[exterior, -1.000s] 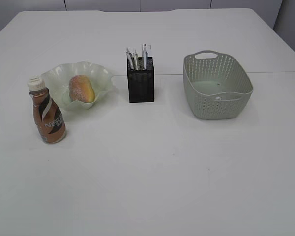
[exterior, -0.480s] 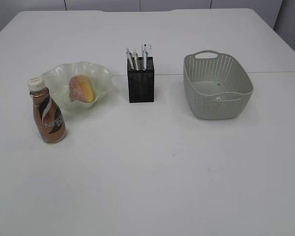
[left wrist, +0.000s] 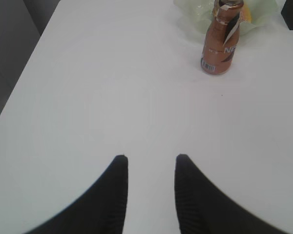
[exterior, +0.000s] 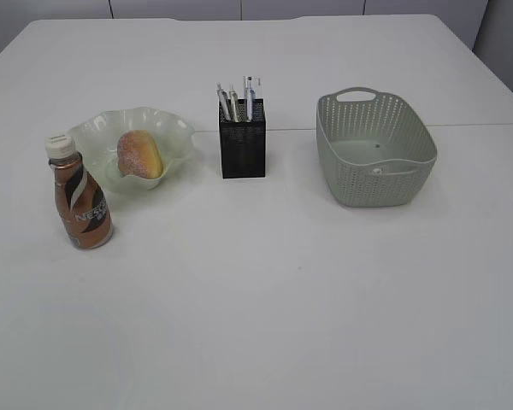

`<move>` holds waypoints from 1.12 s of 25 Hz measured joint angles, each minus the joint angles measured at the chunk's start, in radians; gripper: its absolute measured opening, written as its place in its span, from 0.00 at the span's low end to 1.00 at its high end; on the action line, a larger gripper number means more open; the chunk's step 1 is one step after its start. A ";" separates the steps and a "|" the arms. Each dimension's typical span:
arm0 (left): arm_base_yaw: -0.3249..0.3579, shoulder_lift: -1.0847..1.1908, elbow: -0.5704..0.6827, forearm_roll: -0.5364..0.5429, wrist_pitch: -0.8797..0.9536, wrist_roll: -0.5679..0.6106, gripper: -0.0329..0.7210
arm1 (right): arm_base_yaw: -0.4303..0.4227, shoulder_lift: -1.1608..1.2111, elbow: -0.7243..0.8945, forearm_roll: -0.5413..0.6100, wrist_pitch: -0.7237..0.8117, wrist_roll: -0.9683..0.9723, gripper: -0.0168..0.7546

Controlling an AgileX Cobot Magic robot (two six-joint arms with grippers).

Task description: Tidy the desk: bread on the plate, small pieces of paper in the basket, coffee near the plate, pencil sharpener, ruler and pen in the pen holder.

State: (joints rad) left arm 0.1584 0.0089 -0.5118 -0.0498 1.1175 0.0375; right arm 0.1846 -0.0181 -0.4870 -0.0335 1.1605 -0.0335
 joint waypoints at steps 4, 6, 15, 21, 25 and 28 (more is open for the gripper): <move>-0.009 0.000 0.000 0.000 0.000 0.000 0.36 | -0.075 0.000 0.000 -0.001 0.000 0.002 0.49; -0.028 0.000 0.000 0.000 0.000 0.000 0.36 | -0.097 0.000 0.000 -0.001 0.000 0.002 0.49; -0.094 0.000 0.000 0.000 0.000 0.000 0.36 | -0.104 0.000 0.000 -0.001 0.000 0.002 0.49; -0.108 0.000 0.000 0.000 0.000 0.000 0.36 | -0.104 0.000 0.000 -0.002 0.000 0.002 0.49; -0.179 0.000 0.000 0.000 0.000 0.000 0.36 | -0.104 0.000 0.000 -0.002 0.000 0.002 0.49; -0.231 0.000 0.000 0.000 0.000 0.000 0.36 | -0.104 0.000 0.000 -0.002 0.000 0.002 0.49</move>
State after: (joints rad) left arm -0.0727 0.0089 -0.5118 -0.0498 1.1175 0.0375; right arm 0.0809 -0.0181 -0.4870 -0.0355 1.1605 -0.0318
